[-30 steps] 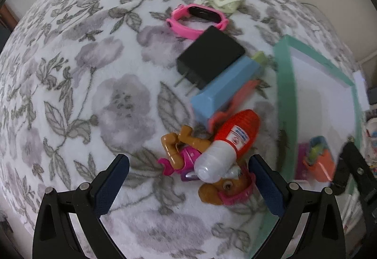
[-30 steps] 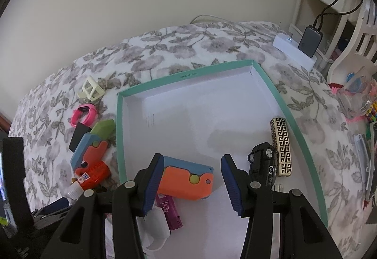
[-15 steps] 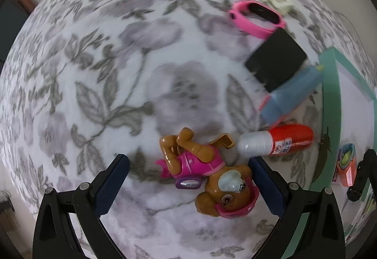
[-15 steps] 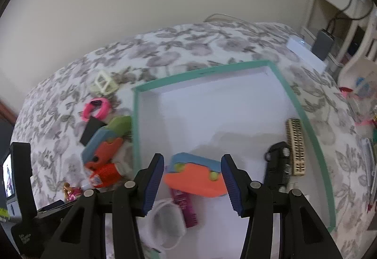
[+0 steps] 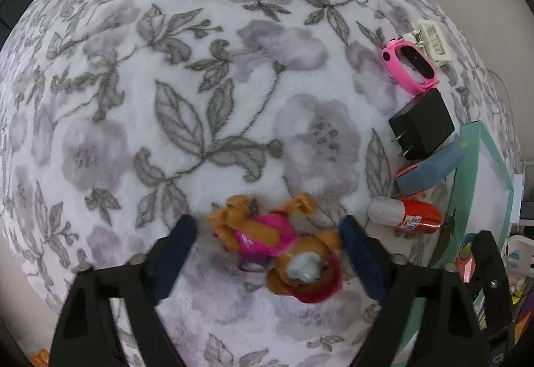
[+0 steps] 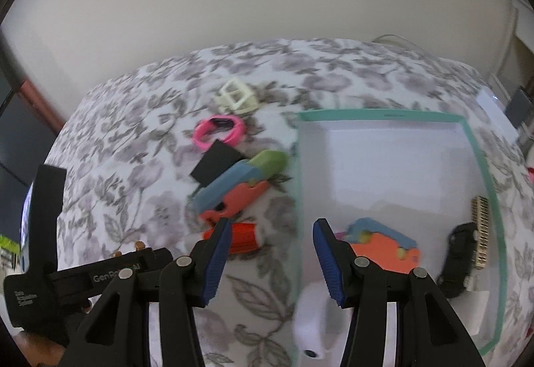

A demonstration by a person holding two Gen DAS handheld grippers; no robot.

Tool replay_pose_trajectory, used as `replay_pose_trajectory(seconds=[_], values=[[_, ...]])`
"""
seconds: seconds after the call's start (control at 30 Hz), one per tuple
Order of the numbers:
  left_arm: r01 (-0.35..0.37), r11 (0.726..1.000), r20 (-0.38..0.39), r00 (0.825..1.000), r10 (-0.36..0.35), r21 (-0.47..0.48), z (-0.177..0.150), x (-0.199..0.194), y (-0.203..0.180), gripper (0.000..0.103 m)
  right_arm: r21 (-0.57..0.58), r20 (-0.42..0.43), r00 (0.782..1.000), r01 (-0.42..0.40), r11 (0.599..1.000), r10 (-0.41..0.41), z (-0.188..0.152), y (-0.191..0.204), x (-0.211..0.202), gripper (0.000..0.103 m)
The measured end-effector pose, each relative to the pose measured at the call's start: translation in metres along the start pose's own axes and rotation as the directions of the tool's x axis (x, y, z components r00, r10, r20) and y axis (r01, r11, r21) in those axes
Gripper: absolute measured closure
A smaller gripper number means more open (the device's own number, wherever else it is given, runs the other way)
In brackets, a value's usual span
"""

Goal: Organize rigid objects
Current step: 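Grasp the brown-pink dog figure with the left tool while the right tool grasps the red-white bottle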

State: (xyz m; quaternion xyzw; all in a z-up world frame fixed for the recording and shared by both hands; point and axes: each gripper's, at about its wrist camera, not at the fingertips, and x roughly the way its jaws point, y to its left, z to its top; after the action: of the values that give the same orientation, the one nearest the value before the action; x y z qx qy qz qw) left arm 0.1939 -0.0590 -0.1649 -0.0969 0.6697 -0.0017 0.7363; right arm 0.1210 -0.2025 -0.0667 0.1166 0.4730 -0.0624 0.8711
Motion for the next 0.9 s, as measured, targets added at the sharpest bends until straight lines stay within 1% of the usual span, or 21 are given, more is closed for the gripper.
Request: replay_pose_trajectory(seconds=[0.03,0.13,0.23,0.3,0.33,0.43,0.5,0.67,0.73,0.77,0.9], values=[[0.002,1.0,0.0,1.0,-0.002,-0.002,0.006,-0.003,0.004,0.024,-0.001,-0.006,1.0,-0.005,1.0,0.005,0.0,0.002,0.002,0.049],[0.022,1.0,-0.008,1.0,-0.022,0.002,0.007,-0.007,0.008,0.025,-0.006,-0.014,1.0,-0.001,1.0,0.001,-0.002,0.005,0.005,0.049],[0.017,1.0,-0.007,1.0,-0.017,0.017,0.007,-0.006,0.006,0.026,-0.011,-0.018,1.0,0.002,1.0,-0.003,-0.002,0.007,0.007,0.049],[0.013,0.999,-0.004,1.0,-0.013,0.031,0.002,-0.017,0.026,0.027,-0.014,-0.023,1.0,0.0,1.0,0.0,-0.002,0.009,0.009,0.049],[0.012,0.999,-0.003,1.0,-0.012,0.03,-0.001,-0.019,0.022,0.027,-0.017,-0.026,1.0,-0.003,1.0,0.003,-0.002,0.01,0.01,0.049],[0.022,1.0,-0.002,1.0,-0.022,0.002,-0.003,-0.022,0.02,0.029,-0.032,-0.036,0.999,-0.004,0.999,0.003,-0.004,0.013,0.014,0.049],[0.014,0.999,0.004,1.0,-0.014,-0.033,-0.001,-0.024,0.029,0.038,-0.045,-0.044,0.999,-0.006,0.999,0.004,-0.005,0.016,0.017,0.049],[0.04,0.995,0.016,0.999,-0.039,-0.093,0.005,-0.026,0.045,0.038,-0.067,-0.071,0.997,-0.011,0.998,0.006,-0.006,0.024,0.027,0.048],[0.052,0.993,0.019,0.999,-0.05,-0.108,0.007,-0.027,0.05,0.038,-0.078,-0.082,0.997,-0.012,0.997,0.006,-0.007,0.027,0.032,0.043],[0.056,0.992,0.022,0.998,-0.054,-0.115,0.008,-0.028,0.052,0.038,-0.081,-0.083,0.997,-0.013,0.997,0.006,-0.007,0.028,0.033,0.039],[0.06,0.988,0.034,0.998,-0.056,-0.142,0.012,-0.03,0.064,0.038,-0.091,-0.087,0.996,-0.011,0.996,0.003,-0.008,0.033,0.037,0.037]])
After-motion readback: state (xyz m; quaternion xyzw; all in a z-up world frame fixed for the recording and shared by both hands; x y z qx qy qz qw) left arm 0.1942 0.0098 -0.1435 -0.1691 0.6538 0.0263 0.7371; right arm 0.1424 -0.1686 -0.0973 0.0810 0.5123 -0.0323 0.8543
